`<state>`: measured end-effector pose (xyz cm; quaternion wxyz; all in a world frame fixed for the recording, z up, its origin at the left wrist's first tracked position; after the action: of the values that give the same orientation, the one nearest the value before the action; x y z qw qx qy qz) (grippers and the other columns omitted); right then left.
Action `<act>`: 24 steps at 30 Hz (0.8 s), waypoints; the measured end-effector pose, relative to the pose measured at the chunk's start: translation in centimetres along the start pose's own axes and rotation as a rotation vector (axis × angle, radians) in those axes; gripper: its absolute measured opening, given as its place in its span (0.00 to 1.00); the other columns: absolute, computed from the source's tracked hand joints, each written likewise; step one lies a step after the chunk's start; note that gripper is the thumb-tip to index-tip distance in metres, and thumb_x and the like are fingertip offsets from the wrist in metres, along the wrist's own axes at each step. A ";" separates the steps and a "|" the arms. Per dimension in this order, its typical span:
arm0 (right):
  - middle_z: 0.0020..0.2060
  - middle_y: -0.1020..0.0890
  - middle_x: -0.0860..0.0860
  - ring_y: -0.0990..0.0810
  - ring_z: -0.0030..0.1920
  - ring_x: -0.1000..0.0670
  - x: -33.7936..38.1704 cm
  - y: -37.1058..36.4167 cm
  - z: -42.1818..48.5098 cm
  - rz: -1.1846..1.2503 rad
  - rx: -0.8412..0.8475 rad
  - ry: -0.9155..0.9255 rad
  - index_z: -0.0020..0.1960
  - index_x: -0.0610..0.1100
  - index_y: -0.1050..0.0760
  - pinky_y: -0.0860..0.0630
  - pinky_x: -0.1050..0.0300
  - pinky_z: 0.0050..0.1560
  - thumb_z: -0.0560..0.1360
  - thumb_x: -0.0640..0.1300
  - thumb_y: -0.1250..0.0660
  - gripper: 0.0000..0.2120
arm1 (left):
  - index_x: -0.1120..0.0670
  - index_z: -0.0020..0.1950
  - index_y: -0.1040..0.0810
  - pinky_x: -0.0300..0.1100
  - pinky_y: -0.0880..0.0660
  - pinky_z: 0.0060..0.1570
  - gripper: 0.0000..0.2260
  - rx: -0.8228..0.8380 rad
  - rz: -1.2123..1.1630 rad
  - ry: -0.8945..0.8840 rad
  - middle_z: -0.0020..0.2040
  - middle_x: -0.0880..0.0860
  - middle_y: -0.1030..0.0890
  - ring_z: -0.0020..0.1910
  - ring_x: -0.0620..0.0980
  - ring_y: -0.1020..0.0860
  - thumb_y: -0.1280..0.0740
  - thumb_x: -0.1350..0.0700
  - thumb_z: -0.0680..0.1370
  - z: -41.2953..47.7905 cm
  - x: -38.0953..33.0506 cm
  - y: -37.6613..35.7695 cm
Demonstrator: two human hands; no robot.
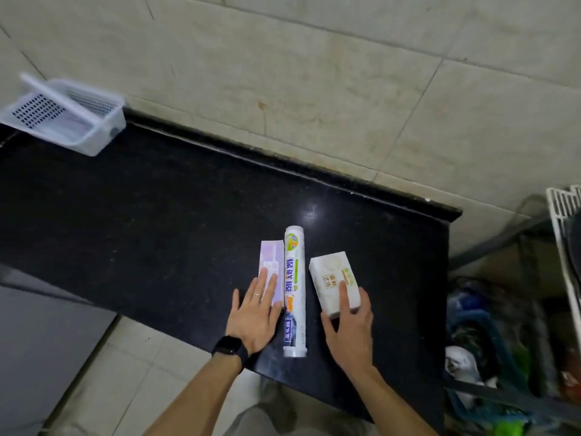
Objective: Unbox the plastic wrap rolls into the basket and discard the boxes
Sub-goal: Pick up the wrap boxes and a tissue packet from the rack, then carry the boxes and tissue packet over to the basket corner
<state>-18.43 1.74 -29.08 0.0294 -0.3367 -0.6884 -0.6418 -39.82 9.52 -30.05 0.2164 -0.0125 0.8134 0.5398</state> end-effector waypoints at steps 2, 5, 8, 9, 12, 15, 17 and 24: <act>0.78 0.56 0.48 0.43 0.75 0.39 -0.2 -0.5 -0.4 -0.021 0.011 -0.028 0.76 0.64 0.68 0.26 0.41 0.65 0.77 0.59 0.36 0.45 | 0.40 0.77 0.69 0.58 0.55 0.76 0.27 -0.014 0.001 -0.013 0.78 0.41 0.69 0.80 0.46 0.57 0.57 0.40 0.82 0.0 0.0 0.0; 0.79 0.56 0.47 0.46 0.77 0.39 -0.2 -0.6 -0.5 -0.081 0.000 -0.051 0.77 0.62 0.67 0.30 0.40 0.69 0.76 0.61 0.36 0.45 | 0.41 0.77 0.69 0.58 0.56 0.76 0.28 0.005 -0.005 -0.034 0.78 0.42 0.69 0.80 0.47 0.58 0.57 0.40 0.83 0.1 0.0 -0.1; 0.79 0.56 0.46 0.53 0.78 0.40 0.0 -0.3 -0.3 -0.142 0.027 -0.069 0.78 0.60 0.65 0.38 0.41 0.74 0.76 0.63 0.37 0.44 | 0.44 0.80 0.62 0.58 0.50 0.76 0.28 0.000 -0.003 -0.040 0.80 0.45 0.64 0.80 0.50 0.51 0.56 0.40 0.83 0.1 -0.2 0.2; 0.80 0.55 0.45 0.55 0.79 0.41 0.2 -0.1 -0.2 -0.158 0.037 -0.070 0.79 0.59 0.63 0.42 0.42 0.75 0.76 0.64 0.39 0.43 | 0.45 0.81 0.57 0.57 0.46 0.75 0.28 -0.015 -0.016 -0.032 0.81 0.47 0.60 0.79 0.52 0.47 0.55 0.39 0.83 0.2 -0.4 0.5; 0.80 0.51 0.43 0.56 0.79 0.42 0.9 1.0 0.2 -0.195 0.037 -0.056 0.81 0.53 0.52 0.47 0.44 0.77 0.77 0.66 0.42 0.39 | 0.48 0.78 0.42 0.53 0.32 0.67 0.29 -0.056 -0.058 0.016 0.82 0.51 0.51 0.71 0.56 0.33 0.47 0.37 0.80 1.0 -0.7 1.6; 0.79 0.45 0.45 0.56 0.79 0.44 2.1 2.3 0.5 -0.163 -0.003 -0.020 0.78 0.49 0.39 0.44 0.45 0.76 0.77 0.65 0.41 0.35 | 0.48 0.77 0.43 0.53 0.26 0.60 0.32 -0.034 -0.152 0.102 0.81 0.51 0.53 0.69 0.59 0.32 0.37 0.40 0.77 2.2 -0.7 2.1; 0.77 0.40 0.47 0.51 0.79 0.46 3.4 2.8 0.6 -0.108 -0.033 0.052 0.74 0.47 0.34 0.38 0.46 0.74 0.77 0.61 0.39 0.30 | 0.47 0.79 0.49 0.55 0.27 0.61 0.37 -0.011 -0.256 0.207 0.81 0.53 0.53 0.71 0.60 0.34 0.33 0.45 0.75 2.7 -0.3 2.4; 0.64 0.24 0.49 0.27 0.62 0.49 9.0 -0.2 1.1 -0.005 0.144 0.204 0.73 0.46 0.36 0.28 0.56 0.60 0.78 0.60 0.39 0.29 | 0.38 0.78 0.54 0.55 0.24 0.55 0.43 -0.071 -0.309 0.371 0.72 0.53 0.38 0.62 0.59 0.27 0.32 0.51 0.71 -0.4 3.8 4.8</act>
<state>-25.02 6.53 -25.18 0.1217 -0.2652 -0.7268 -0.6218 -44.68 11.96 -27.11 0.1427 -0.2435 0.8080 0.5171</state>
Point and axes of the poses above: each hand's wrist, its own z-axis towards the middle knuckle, its own y-axis out of the back of the hand, x = y × z, the point moved 6 cm from there along z, towards the middle knuckle
